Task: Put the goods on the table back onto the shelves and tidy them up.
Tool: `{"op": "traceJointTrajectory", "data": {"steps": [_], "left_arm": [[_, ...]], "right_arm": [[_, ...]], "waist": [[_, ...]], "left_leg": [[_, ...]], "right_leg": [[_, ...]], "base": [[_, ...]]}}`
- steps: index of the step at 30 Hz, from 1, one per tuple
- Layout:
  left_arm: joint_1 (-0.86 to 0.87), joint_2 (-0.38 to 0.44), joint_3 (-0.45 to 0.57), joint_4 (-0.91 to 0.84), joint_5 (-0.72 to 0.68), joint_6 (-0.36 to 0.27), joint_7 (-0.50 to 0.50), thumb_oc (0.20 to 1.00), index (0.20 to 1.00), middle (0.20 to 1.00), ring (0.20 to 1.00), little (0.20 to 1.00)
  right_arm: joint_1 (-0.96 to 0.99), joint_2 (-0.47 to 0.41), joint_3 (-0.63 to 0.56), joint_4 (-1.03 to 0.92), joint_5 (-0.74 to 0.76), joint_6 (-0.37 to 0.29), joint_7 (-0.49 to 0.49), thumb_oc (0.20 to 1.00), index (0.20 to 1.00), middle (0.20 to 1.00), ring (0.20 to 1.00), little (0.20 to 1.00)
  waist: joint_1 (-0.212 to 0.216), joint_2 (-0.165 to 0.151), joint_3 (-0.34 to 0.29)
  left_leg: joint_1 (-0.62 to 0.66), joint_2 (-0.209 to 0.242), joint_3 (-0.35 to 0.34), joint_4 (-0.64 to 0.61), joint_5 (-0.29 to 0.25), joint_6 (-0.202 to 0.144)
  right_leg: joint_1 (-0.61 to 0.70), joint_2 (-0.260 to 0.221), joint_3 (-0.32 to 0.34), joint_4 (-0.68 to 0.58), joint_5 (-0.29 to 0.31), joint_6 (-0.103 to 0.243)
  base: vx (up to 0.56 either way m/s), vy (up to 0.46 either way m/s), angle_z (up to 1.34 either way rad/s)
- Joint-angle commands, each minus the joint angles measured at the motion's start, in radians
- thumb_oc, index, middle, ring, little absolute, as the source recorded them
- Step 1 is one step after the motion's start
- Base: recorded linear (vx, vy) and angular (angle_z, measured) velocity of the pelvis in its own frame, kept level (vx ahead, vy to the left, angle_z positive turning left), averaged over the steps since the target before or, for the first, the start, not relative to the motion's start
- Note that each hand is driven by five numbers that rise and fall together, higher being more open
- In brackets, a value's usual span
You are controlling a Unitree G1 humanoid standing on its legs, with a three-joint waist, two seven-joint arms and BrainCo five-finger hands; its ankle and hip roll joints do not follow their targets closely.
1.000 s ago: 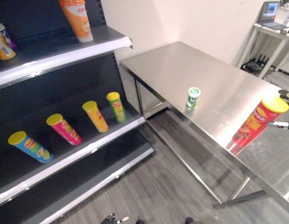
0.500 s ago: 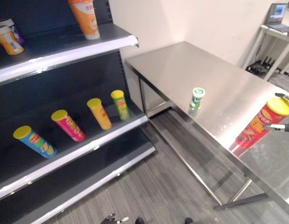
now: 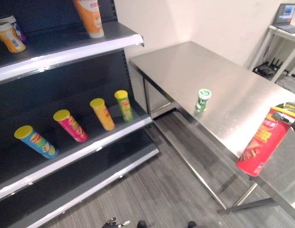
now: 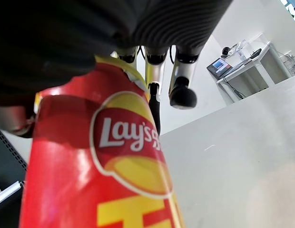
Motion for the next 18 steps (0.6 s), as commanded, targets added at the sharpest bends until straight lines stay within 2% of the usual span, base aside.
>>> {"op": "traceJointTrajectory", "data": {"steps": [1, 5, 11, 18], "left_arm": [[-0.063, 0.04, 0.006, 0.023, -0.003, -0.045, 0.025, 1.0, 1.0, 1.0, 1.0, 1.0], [-0.064, 0.042, 0.006, 0.02, 0.001, -0.049, 0.03, 1.0, 1.0, 1.0, 1.0, 1.0], [-0.061, 0.042, 0.007, 0.019, 0.006, -0.05, 0.041, 1.0, 1.0, 1.0, 1.0, 1.0], [-0.064, 0.051, 0.0, 0.004, 0.006, -0.052, 0.049, 1.0, 1.0, 1.0, 1.0, 1.0]], "right_arm": [[-0.082, -0.047, -0.162, -0.037, -0.002, -0.067, -0.113, 0.2, 0.2, 0.2, 0.2, 0.2], [-0.079, -0.047, -0.234, -0.086, -0.031, -0.084, -0.169, 0.2, 0.2, 0.2, 0.2, 0.2], [-0.112, -0.064, -0.281, -0.19, -0.102, -0.103, -0.231, 0.2, 0.2, 0.2, 0.2, 0.2], [-0.181, -0.116, -0.223, -0.263, -0.193, -0.103, -0.256, 0.2, 0.2, 0.2, 0.2, 0.2]], "waist": [[0.034, -0.002, 0.012], [0.032, -0.004, 0.009], [0.035, -0.005, 0.002], [0.049, -0.008, -0.001]], "left_leg": [[0.088, 0.097, 0.008, 0.028, -0.117, -0.067], [0.089, 0.097, 0.009, 0.027, -0.12, -0.066], [0.093, 0.098, 0.009, 0.029, -0.125, -0.066], [0.096, 0.102, 0.005, 0.035, -0.127, -0.069]], "right_leg": [[-0.026, 0.0, -0.027, 0.026, -0.024, 0.017], [-0.025, 0.001, -0.024, 0.026, -0.027, 0.018], [-0.02, 0.002, -0.025, 0.026, -0.033, 0.017], [-0.013, 0.006, -0.029, 0.027, -0.04, 0.014]], "base": [[0.0, 0.0, 0.0], [0.0, 0.0, 0.0], [0.0, 0.0, 0.0], [0.0, -0.014, 0.0]]}}
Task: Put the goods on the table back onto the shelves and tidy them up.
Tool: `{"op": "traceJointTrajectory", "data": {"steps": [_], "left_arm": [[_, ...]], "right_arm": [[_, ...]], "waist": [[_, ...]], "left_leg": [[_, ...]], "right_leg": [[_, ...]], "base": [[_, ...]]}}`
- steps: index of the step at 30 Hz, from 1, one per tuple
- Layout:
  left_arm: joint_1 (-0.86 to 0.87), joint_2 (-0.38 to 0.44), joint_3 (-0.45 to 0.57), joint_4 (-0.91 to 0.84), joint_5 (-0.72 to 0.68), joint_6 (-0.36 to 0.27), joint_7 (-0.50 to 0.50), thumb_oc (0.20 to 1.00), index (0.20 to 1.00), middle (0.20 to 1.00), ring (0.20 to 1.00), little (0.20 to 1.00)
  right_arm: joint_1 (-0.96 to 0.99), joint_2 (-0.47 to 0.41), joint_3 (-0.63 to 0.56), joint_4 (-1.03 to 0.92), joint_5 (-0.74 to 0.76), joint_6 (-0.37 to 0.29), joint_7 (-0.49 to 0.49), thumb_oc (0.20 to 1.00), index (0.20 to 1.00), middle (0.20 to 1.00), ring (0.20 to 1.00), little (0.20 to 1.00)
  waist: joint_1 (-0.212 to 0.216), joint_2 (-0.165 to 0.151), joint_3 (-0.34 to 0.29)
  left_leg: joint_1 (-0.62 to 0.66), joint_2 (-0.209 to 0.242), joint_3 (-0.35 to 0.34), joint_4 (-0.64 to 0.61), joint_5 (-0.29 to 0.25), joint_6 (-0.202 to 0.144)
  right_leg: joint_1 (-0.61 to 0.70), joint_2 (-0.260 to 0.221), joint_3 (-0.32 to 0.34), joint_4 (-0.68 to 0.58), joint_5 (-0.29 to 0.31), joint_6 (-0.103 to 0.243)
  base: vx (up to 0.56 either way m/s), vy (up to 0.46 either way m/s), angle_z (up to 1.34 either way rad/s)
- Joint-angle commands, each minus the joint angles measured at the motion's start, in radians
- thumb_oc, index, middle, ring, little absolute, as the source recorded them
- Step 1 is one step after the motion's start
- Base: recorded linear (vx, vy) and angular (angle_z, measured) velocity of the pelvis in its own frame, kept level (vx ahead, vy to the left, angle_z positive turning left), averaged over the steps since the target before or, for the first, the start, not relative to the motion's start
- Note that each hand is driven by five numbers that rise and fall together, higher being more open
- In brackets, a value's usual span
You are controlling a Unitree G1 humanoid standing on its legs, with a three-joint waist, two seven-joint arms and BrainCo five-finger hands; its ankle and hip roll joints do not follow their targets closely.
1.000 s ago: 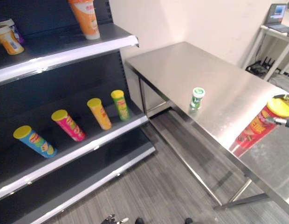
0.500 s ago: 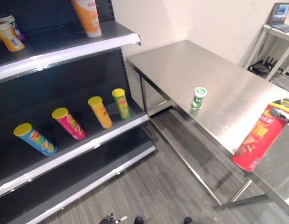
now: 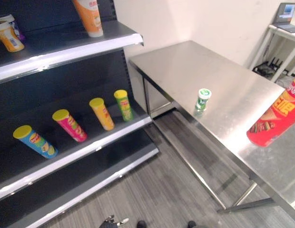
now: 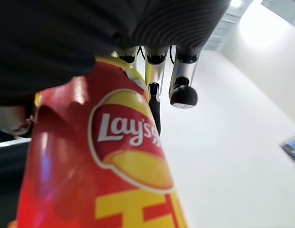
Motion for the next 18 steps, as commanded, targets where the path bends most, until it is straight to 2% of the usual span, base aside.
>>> {"op": "traceJointTrajectory", "data": {"steps": [1, 4, 5, 10, 14, 18], "left_arm": [[-0.06, 0.053, -0.011, -0.001, 0.0, -0.033, 0.013, 1.0, 1.0, 1.0, 1.0, 1.0], [-0.059, 0.054, -0.01, -0.006, -0.002, -0.034, 0.015, 1.0, 1.0, 1.0, 1.0, 1.0], [-0.058, 0.058, -0.018, -0.011, -0.008, -0.035, 0.017, 1.0, 1.0, 1.0, 1.0, 1.0], [-0.059, 0.062, -0.022, -0.02, -0.025, -0.04, 0.023, 1.0, 1.0, 1.0, 1.0, 1.0], [-0.061, 0.065, -0.017, -0.018, -0.052, -0.042, 0.034, 1.0, 1.0, 1.0, 1.0, 1.0], [-0.063, 0.062, -0.008, -0.016, -0.072, -0.046, 0.042, 1.0, 1.0, 1.0, 1.0, 1.0]], "right_arm": [[-0.133, -0.132, 0.016, -0.033, -0.054, -0.032, -0.056, 0.2, 0.2, 0.2, 0.2, 0.2], [-0.161, -0.148, 0.044, -0.039, -0.064, -0.033, -0.055, 0.2, 0.2, 0.2, 0.2, 0.2], [-0.208, -0.181, 0.095, -0.055, -0.072, -0.036, -0.05, 0.2, 0.2, 0.2, 0.2, 0.2], [-0.321, -0.222, 0.207, -0.071, -0.082, -0.049, -0.047, 0.2, 0.2, 0.2, 0.2, 0.2], [-0.45, -0.269, 0.333, -0.098, -0.09, -0.058, -0.038, 0.2, 0.2, 0.2, 0.2, 0.2], [-0.527, -0.276, 0.407, -0.126, -0.082, -0.071, -0.03, 0.2, 0.2, 0.2, 0.2, 0.2]], "waist": [[0.052, -0.007, -0.004], [0.052, -0.007, -0.004], [0.064, -0.011, -0.004], [0.08, -0.014, -0.001], [0.107, -0.018, 0.006], [0.117, -0.017, 0.014]], "left_leg": [[0.093, 0.103, 0.004, 0.038, -0.126, -0.069], [0.094, 0.104, 0.001, 0.038, -0.124, -0.071], [0.093, 0.109, -0.004, 0.041, -0.122, -0.075], [0.085, 0.121, -0.019, 0.046, -0.112, -0.085], [0.062, 0.141, -0.053, 0.051, -0.09, -0.1], [0.042, 0.155, -0.09, 0.062, -0.079, -0.111]], "right_leg": [[-0.017, 0.008, -0.031, 0.028, -0.041, 0.012], [-0.014, 0.01, -0.033, 0.028, -0.043, 0.01], [-0.009, 0.014, -0.039, 0.029, -0.047, 0.006], [-0.003, 0.024, -0.051, 0.032, -0.058, -0.004], [0.004, 0.046, -0.073, 0.034, -0.075, -0.021], [0.012, 0.065, -0.087, 0.032, -0.088, -0.037]], "base": [[-0.01, -0.036, 0.01], [0.0, -0.03, 0.03], [0.0, -0.053, 0.08], [-0.01, -0.071, 0.12], [-0.02, -0.101, 0.26], [0.0, -0.089, 0.26]]}}
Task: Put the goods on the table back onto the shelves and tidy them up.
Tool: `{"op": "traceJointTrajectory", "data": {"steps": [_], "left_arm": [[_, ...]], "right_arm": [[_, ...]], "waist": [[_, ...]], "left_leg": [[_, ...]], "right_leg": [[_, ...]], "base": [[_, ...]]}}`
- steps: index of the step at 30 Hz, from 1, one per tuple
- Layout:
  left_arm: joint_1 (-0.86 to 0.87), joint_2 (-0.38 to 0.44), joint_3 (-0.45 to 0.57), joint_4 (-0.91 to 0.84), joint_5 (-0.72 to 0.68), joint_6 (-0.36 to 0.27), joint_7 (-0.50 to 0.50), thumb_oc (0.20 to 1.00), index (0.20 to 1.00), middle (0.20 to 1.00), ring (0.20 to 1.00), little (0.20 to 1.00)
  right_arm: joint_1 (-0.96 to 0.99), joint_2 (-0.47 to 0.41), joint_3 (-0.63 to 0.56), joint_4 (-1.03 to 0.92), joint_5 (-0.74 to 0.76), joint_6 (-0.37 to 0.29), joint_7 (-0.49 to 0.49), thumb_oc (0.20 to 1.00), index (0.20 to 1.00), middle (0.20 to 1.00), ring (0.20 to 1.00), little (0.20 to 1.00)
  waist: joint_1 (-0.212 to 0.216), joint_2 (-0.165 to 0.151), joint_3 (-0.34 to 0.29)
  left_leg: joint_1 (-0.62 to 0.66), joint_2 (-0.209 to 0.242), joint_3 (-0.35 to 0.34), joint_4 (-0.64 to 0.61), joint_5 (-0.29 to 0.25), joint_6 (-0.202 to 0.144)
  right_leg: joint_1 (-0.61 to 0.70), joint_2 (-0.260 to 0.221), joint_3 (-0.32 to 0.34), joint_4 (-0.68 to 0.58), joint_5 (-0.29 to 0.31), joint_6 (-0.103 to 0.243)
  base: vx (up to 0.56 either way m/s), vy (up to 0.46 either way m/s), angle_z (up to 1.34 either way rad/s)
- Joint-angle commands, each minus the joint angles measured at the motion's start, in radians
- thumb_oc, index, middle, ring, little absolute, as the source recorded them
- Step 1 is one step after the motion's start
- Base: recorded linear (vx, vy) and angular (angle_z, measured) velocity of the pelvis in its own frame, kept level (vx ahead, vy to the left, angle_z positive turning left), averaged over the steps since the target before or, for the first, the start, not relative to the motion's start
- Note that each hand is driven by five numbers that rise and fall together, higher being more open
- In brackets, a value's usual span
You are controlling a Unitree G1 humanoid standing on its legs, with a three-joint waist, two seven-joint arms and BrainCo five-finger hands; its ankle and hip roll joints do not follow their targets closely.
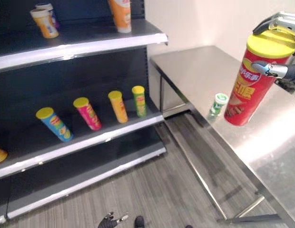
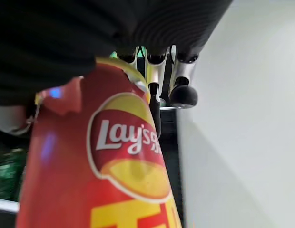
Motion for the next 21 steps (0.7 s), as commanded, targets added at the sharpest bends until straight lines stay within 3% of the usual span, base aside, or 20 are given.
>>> {"op": "traceJointTrajectory", "data": {"steps": [1, 3, 5, 7, 10, 12, 13, 15, 17, 18, 19, 21], "left_arm": [[-0.063, 0.059, -0.008, -0.002, -0.052, -0.031, 0.022, 1.0, 1.0, 1.0, 1.0, 1.0], [-0.066, 0.061, -0.005, -0.011, -0.072, -0.033, 0.023, 1.0, 1.0, 1.0, 1.0, 1.0], [-0.077, 0.056, -0.001, -0.028, -0.095, -0.038, 0.029, 1.0, 1.0, 1.0, 1.0, 1.0], [-0.081, 0.052, -0.002, -0.033, -0.106, -0.038, 0.027, 1.0, 1.0, 1.0, 1.0, 1.0], [-0.078, 0.04, 0.0, -0.038, -0.132, -0.043, 0.024, 1.0, 1.0, 1.0, 1.0, 1.0], [-0.072, 0.04, 0.01, -0.032, -0.151, -0.052, 0.032, 1.0, 1.0, 1.0, 1.0, 1.0], [-0.071, 0.038, 0.012, -0.032, -0.151, -0.052, 0.033, 1.0, 1.0, 1.0, 1.0, 1.0], [-0.072, 0.046, 0.022, -0.028, -0.166, -0.058, 0.044, 1.0, 1.0, 1.0, 1.0, 1.0], [-0.069, 0.058, 0.032, -0.037, -0.167, -0.067, 0.06, 1.0, 1.0, 1.0, 1.0, 1.0], [-0.064, 0.076, 0.033, -0.065, -0.161, -0.076, 0.07, 1.0, 1.0, 1.0, 1.0, 1.0], [-0.058, 0.081, 0.03, -0.079, -0.164, -0.081, 0.068, 1.0, 1.0, 1.0, 1.0, 1.0], [-0.057, 0.087, 0.026, -0.083, -0.153, -0.075, 0.061, 1.0, 1.0, 1.0, 1.0, 1.0]], "right_arm": [[-0.08, -0.042, 0.023, -0.037, 0.024, -0.011, -0.034, 0.2, 0.2, 0.2, 0.2, 0.2], [-0.1, -0.049, 0.045, -0.053, 0.025, -0.017, -0.029, 0.2, 0.2, 0.2, 0.2, 0.2], [-0.115, -0.043, 0.06, -0.092, 0.024, -0.026, -0.023, 0.2, 0.2, 0.2, 0.2, 0.2], [-0.116, -0.041, 0.056, -0.104, 0.021, -0.026, -0.024, 0.2, 0.2, 0.2, 0.2, 0.2], [-0.138, -0.014, 0.086, -0.134, 0.022, -0.035, -0.011, 0.2, 0.2, 0.2, 0.2, 0.2], [-0.167, -0.009, 0.12, -0.148, 0.022, -0.039, -0.007, 0.2, 0.2, 0.2, 0.2, 0.2], [-0.174, -0.009, 0.128, -0.146, 0.021, -0.039, -0.007, 0.2, 0.2, 0.2, 0.2, 0.2], [-0.186, -0.022, 0.155, -0.133, 0.013, -0.035, -0.019, 0.2, 0.2, 0.2, 0.2, 0.2], [-0.177, -0.041, 0.17, -0.112, -0.009, -0.022, -0.035, 0.2, 0.2, 0.2, 0.2, 0.2], [-0.031, -0.053, 0.063, -0.107, -0.035, -0.004, -0.045, 0.2, 0.2, 0.2, 0.2, 0.2], [-0.013, -0.047, 0.047, -0.104, -0.041, 0.004, -0.045, 0.2, 0.2, 0.2, 0.2, 0.2], [0.025, -0.003, 0.02, -0.106, -0.049, 0.017, -0.041, 0.2, 0.2, 0.2, 0.2, 0.2]], "waist": [[0.041, -0.006, 0.006], [0.048, -0.01, 0.017], [0.064, -0.018, 0.06], [0.065, -0.017, 0.075], [0.076, -0.007, 0.085], [0.074, -0.003, 0.081], [0.073, -0.002, 0.079], [0.059, -0.007, 0.081], [0.051, -0.003, 0.069], [0.046, 0.008, 0.043], [0.056, 0.012, 0.046], [0.055, 0.019, 0.039]], "left_leg": [[0.07, 0.131, 0.011, 0.061, -0.109, -0.092], [0.045, 0.135, -0.018, 0.095, -0.112, -0.095], [-0.04, 0.112, -0.059, 0.235, -0.133, -0.101], [-0.082, 0.095, -0.079, 0.294, -0.141, -0.104], [-0.123, 0.118, -0.119, 0.313, -0.101, -0.134], [-0.129, 0.216, -0.157, 0.257, -0.049, -0.151], [-0.127, 0.218, -0.156, 0.252, -0.047, -0.153], [-0.131, 0.3, -0.151, 0.218, 0.034, -0.154], [-0.111, 0.381, -0.124, 0.128, 0.138, -0.178], [-0.14, 0.404, -0.126, 0.091, 0.185, -0.193], [-0.162, 0.393, -0.157, 0.122, 0.168, -0.193], [-0.164, 0.357, -0.179, 0.185, -0.014, -0.193]], "right_leg": [[-0.021, 0.02, 0.004, 0.033, -0.074, -0.015], [-0.02, 0.029, 0.0, 0.037, -0.083, -0.026], [-0.015, 0.028, -0.008, 0.049, -0.099, -0.048], [-0.01, 0.026, -0.024, 0.055, -0.105, -0.054], [0.003, 0.023, -0.046, 0.057, -0.107, -0.052], [-0.019, -0.022, -0.043, 0.072, -0.11, -0.023], [-0.022, -0.021, -0.042, 0.076, -0.113, -0.024], [-0.051, -0.062, -0.03, 0.084, -0.109, -0.001], [-0.069, -0.095, -0.014, 0.086, -0.101, 0.029], [-0.049, -0.193, -0.028, 0.072, -0.073, 0.098], [-0.039, -0.224, -0.022, 0.074, -0.065, 0.114], [-0.04, -0.279, -0.025, 0.077, -0.022, 0.122]], "base": [[-0.01, -0.127, 0.26], [-0.04, -0.096, 0.32], [-0.09, -0.089, 0.51], [-0.05, -0.007, 0.67], [0.02, 0.102, 0.64], [0.04, 0.292, 0.16], [0.03, 0.365, -0.14], [0.0, 0.347, -0.31], [0.1, 0.754, -0.25], [0.24, 1.108, -0.1], [0.26, 1.126, 0.26], [0.1, 0.45, 0.67]]}}
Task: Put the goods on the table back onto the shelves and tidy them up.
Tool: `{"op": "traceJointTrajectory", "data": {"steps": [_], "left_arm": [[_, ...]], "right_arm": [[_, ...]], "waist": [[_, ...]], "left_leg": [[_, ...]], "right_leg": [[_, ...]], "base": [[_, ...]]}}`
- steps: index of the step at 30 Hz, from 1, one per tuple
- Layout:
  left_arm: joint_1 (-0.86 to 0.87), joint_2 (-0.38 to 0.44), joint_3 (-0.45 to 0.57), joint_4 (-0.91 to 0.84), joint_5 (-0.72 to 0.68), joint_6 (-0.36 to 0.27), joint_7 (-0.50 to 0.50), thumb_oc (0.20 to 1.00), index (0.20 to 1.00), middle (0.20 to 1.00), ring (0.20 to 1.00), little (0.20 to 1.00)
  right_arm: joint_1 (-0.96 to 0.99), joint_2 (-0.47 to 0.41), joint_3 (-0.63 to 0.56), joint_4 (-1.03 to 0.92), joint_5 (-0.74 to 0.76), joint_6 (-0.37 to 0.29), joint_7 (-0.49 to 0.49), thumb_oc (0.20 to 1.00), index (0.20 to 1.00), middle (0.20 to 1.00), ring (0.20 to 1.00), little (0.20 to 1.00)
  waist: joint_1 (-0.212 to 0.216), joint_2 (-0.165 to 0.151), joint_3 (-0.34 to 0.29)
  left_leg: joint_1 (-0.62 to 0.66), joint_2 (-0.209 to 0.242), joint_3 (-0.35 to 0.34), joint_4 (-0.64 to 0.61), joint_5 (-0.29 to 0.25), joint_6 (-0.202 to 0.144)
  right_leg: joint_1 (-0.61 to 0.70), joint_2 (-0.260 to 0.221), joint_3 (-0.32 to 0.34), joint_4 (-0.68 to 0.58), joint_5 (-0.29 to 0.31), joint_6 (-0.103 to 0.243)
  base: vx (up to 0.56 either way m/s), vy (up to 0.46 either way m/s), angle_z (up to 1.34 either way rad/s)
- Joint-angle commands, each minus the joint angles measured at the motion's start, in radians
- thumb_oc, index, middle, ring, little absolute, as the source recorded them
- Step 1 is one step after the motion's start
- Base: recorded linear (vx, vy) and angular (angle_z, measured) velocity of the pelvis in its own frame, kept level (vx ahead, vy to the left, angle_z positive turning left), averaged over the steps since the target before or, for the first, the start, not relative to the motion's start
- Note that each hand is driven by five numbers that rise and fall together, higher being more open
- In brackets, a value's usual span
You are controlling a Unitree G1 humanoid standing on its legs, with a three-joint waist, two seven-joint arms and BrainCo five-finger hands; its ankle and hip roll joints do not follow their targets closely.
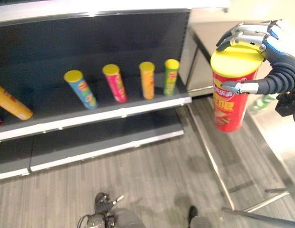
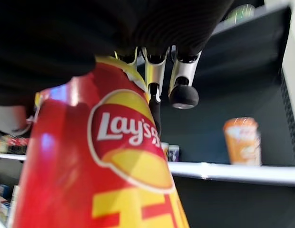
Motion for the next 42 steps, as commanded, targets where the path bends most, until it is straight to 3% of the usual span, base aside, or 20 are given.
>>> {"op": "traceJointTrajectory", "data": {"steps": [1, 2, 3, 4, 6, 8, 9, 11, 13, 14, 17, 22, 29, 31, 32, 35, 36, 39, 41, 42], "left_arm": [[0.078, 0.076, -0.014, -0.047, -0.004, -0.025, 0.036, 1.0, 1.0, 1.0, 1.0, 1.0], [0.079, 0.073, -0.004, -0.035, 0.012, -0.025, 0.037, 1.0, 1.0, 1.0, 1.0, 1.0], [0.08, 0.089, -0.01, -0.031, 0.041, -0.014, 0.035, 1.0, 1.0, 1.0, 1.0, 1.0], [0.096, 0.106, -0.001, -0.03, 0.054, -0.01, 0.035, 1.0, 1.0, 1.0, 1.0, 1.0], [0.1, 0.116, -0.002, -0.035, 0.057, -0.003, 0.03, 1.0, 1.0, 1.0, 1.0, 1.0], [0.101, 0.142, 0.009, -0.015, 0.116, 0.011, 0.009, 1.0, 1.0, 1.0, 1.0, 1.0], [0.1, 0.143, 0.008, -0.015, 0.116, 0.012, 0.009, 1.0, 1.0, 1.0, 1.0, 1.0], [0.104, 0.153, 0.007, 0.01, 0.157, 0.022, -0.001, 1.0, 1.0, 1.0, 1.0, 1.0], [0.103, 0.153, 0.006, 0.01, 0.157, 0.022, -0.001, 1.0, 1.0, 1.0, 1.0, 1.0], [0.095, 0.145, 0.008, 0.023, 0.179, 0.032, -0.014, 1.0, 1.0, 1.0, 1.0, 1.0], [0.074, 0.129, -0.001, 0.013, 0.175, 0.033, -0.021, 1.0, 1.0, 1.0, 1.0, 1.0], [0.033, 0.105, -0.05, -0.018, 0.175, 0.028, -0.032, 1.0, 1.0, 1.0, 1.0, 1.0], [-0.007, 0.098, -0.086, -0.023, 0.198, 0.025, -0.044, 1.0, 1.0, 1.0, 1.0, 1.0], [-0.012, 0.092, -0.091, -0.027, 0.197, 0.025, -0.04, 1.0, 1.0, 1.0, 1.0, 1.0], [-0.009, 0.091, -0.088, -0.064, 0.184, 0.02, -0.037, 1.0, 1.0, 1.0, 1.0, 1.0], [-0.008, 0.085, -0.085, -0.079, 0.173, 0.024, -0.031, 1.0, 1.0, 1.0, 1.0, 1.0], [-0.001, 0.077, -0.07, -0.07, 0.152, 0.033, -0.013, 1.0, 1.0, 1.0, 1.0, 1.0], [0.027, 0.084, -0.043, -0.068, 0.139, 0.028, -0.008, 1.0, 1.0, 1.0, 1.0, 1.0], [0.029, 0.092, -0.037, -0.062, 0.129, 0.021, 0.01, 1.0, 1.0, 1.0, 1.0, 1.0], [0.029, 0.092, -0.037, -0.062, 0.129, 0.021, 0.01, 1.0, 1.0, 1.0, 1.0, 1.0]], "right_arm": [[-0.102, 0.032, 0.043, 0.013, -0.028, 0.024, -0.039, 0.2, 0.2, 0.2, 0.2, 0.2], [-0.062, 0.052, 0.01, 0.03, -0.042, 0.032, -0.041, 0.2, 0.2, 0.2, 0.2, 0.2], [-0.04, 0.106, -0.007, 0.022, -0.075, 0.057, -0.039, 0.2, 0.2, 0.2, 0.2, 0.2], [-0.017, 0.126, -0.017, 0.018, -0.093, 0.061, -0.046, 0.2, 0.2, 0.2, 0.2, 0.2], [-0.017, 0.142, -0.019, 0.002, -0.107, 0.066, -0.045, 0.2, 0.2, 0.2, 0.2, 0.2], [0.045, 0.161, -0.09, -0.005, -0.129, 0.075, -0.042, 0.2, 0.2, 0.2, 0.2, 0.2], [0.047, 0.161, -0.093, -0.007, -0.129, 0.076, -0.042, 0.2, 0.2, 0.2, 0.2, 0.2], [0.076, 0.172, -0.138, -0.015, -0.126, 0.068, -0.053, 0.2, 0.2, 0.2, 0.2, 0.2], [0.077, 0.173, -0.139, -0.015, -0.126, 0.068, -0.053, 0.2, 0.2, 0.2, 0.2, 0.2], [0.074, 0.169, -0.135, -0.012, -0.121, 0.061, -0.053, 0.2, 0.2, 0.2, 0.2, 0.2], [0.079, 0.166, -0.136, -0.005, -0.114, 0.062, -0.054, 0.2, 0.2, 0.2, 0.2, 0.2], [0.105, 0.167, -0.154, -0.01, -0.093, 0.057, -0.05, 0.2, 0.2, 0.2, 0.2, 0.2], [0.123, 0.185, -0.158, -0.042, -0.06, 0.036, -0.021, 0.2, 0.2, 0.2, 0.2, 0.2], [0.108, 0.188, -0.128, -0.046, -0.051, 0.034, -0.012, 0.2, 0.2, 0.2, 0.2, 0.2], [0.08, 0.18, -0.096, -0.067, -0.034, 0.026, 0.003, 0.2, 0.2, 0.2, 0.2, 0.2], [0.05, 0.172, -0.068, -0.07, -0.017, 0.025, 0.013, 0.2, 0.2, 0.2, 0.2, 0.2], [0.031, 0.163, -0.029, -0.057, -0.019, 0.039, 0.02, 0.2, 0.2, 0.2, 0.2, 0.2], [0.028, 0.158, 0.007, -0.061, -0.017, 0.043, 0.039, 0.2, 0.2, 0.2, 0.2, 0.2], [0.008, 0.149, 0.039, -0.045, -0.015, 0.039, 0.032, 0.2, 0.2, 0.2, 0.2, 0.2], [0.007, 0.149, 0.04, -0.045, -0.015, 0.039, 0.032, 0.2, 0.2, 0.2, 0.2, 0.2]], "waist": [[0.032, -0.014, -0.08], [0.023, -0.005, -0.083], [0.026, -0.012, -0.072], [0.027, -0.01, -0.069], [0.035, -0.012, -0.068], [0.006, 0.008, -0.061], [0.007, 0.006, -0.063], [-0.005, 0.019, -0.067], [-0.006, 0.018, -0.068], [-0.012, 0.031, -0.059], [-0.023, 0.027, -0.047], [-0.046, 0.007, -0.041], [-0.069, -0.028, -0.042], [-0.065, -0.044, -0.04], [-0.062, -0.058, -0.008], [-0.055, -0.059, 0.015], [-0.045, -0.068, 0.029], [-0.036, -0.061, 0.005], [-0.027, -0.054, -0.012], [-0.027, -0.054, -0.012]], "left_leg": [[0.068, -0.012, -0.051, 0.05, -0.003, -0.01], [0.067, -0.029, -0.046, 0.071, -0.062, -0.01], [0.064, -0.087, -0.019, 0.125, -0.129, -0.01], [0.071, -0.11, 0.003, 0.124, -0.143, 0.008], [0.076, -0.134, 0.025, 0.123, -0.15, 0.033], [0.106, -0.202, 0.051, 0.079, -0.149, 0.087], [0.104, -0.204, 0.052, 0.076, -0.144, 0.087], [0.145, -0.264, 0.082, 0.005, -0.132, 0.124], [0.143, -0.266, 0.081, 0.001, -0.125, 0.125], [0.188, -0.324, 0.113, -0.047, -0.113, 0.153], [0.212, -0.377, 0.122, -0.086, -0.094, 0.166], [0.238, -0.415, 0.125, -0.107, -0.095, 0.174], [0.239, -0.444, 0.135, -0.073, -0.131, 0.181], [0.219, -0.456, 0.127, 0.003, -0.158, 0.167], [0.147, -0.459, 0.133, 0.26, -0.206, 0.122], [0.048, -0.451, 0.13, 0.467, -0.181, 0.081], [0.011, -0.39, 0.15, 0.543, -0.151, 0.065], [0.061, -0.244, 0.133, 0.398, -0.167, 0.089], [0.103, -0.139, 0.076, 0.221, -0.095, 0.074], [0.106, -0.139, 0.078, 0.218, -0.094, 0.073]], "right_leg": [[-0.045, -0.063, 0.06, 0.033, -0.073, 0.083], [-0.053, -0.109, 0.06, 0.042, -0.009, 0.083], [-0.097, -0.171, 0.083, 0.074, 0.175, 0.083], [-0.135, -0.208, 0.08, 0.093, 0.28, 0.083], [-0.154, -0.221, 0.074, 0.102, 0.303, 0.083], [-0.186, -0.137, 0.114, 0.155, 0.223, 0.064], [-0.19, -0.139, 0.116, 0.156, 0.225, 0.063], [-0.195, -0.041, 0.073, 0.147, 0.119, 0.041], [-0.198, -0.043, 0.072, 0.147, 0.122, 0.041], [-0.215, 0.079, 0.049, 0.145, -0.012, 0.008], [-0.227, 0.169, 0.069, 0.162, -0.058, -0.013], [-0.215, 0.237, 0.085, 0.16, -0.083, -0.035], [-0.185, 0.268, 0.084, 0.089, -0.071, -0.049], [-0.162, 0.269, 0.097, 0.055, -0.066, -0.055], [-0.144, 0.262, 0.114, 0.044, -0.066, -0.075], [-0.12, 0.258, 0.114, 0.033, -0.073, -0.091], [-0.102, 0.238, 0.108, 0.029, -0.081, -0.095], [-0.09, 0.198, 0.104, 0.014, -0.09, -0.061], [-0.102, 0.16, 0.123, 0.02, -0.102, -0.031], [-0.101, 0.16, 0.123, 0.02, -0.102, -0.032]], "base": [[0.1, 0.452, 0.31], [0.1, 0.604, 0.19], [0.08, 0.828, 0.18], [0.02, 0.532, 0.2], [-0.05, 0.477, -0.21], [-0.05, 0.643, -0.09], [0.01, 0.456, 0.48], [0.02, 0.448, 0.34], [0.01, 0.279, -0.19], [0.04, 0.505, -0.11], [0.02, 0.366, -0.05], [0.05, 0.144, 0.15], [0.06, -0.006, 0.19], [0.03, -0.063, 0.17], [-0.01, -0.044, 0.16], [-0.02, 0.032, 0.39], [0.03, 0.112, 0.31], [0.17, 0.239, -0.13], [0.15, 0.298, -0.28], [0.12, 0.448, -0.14]]}}
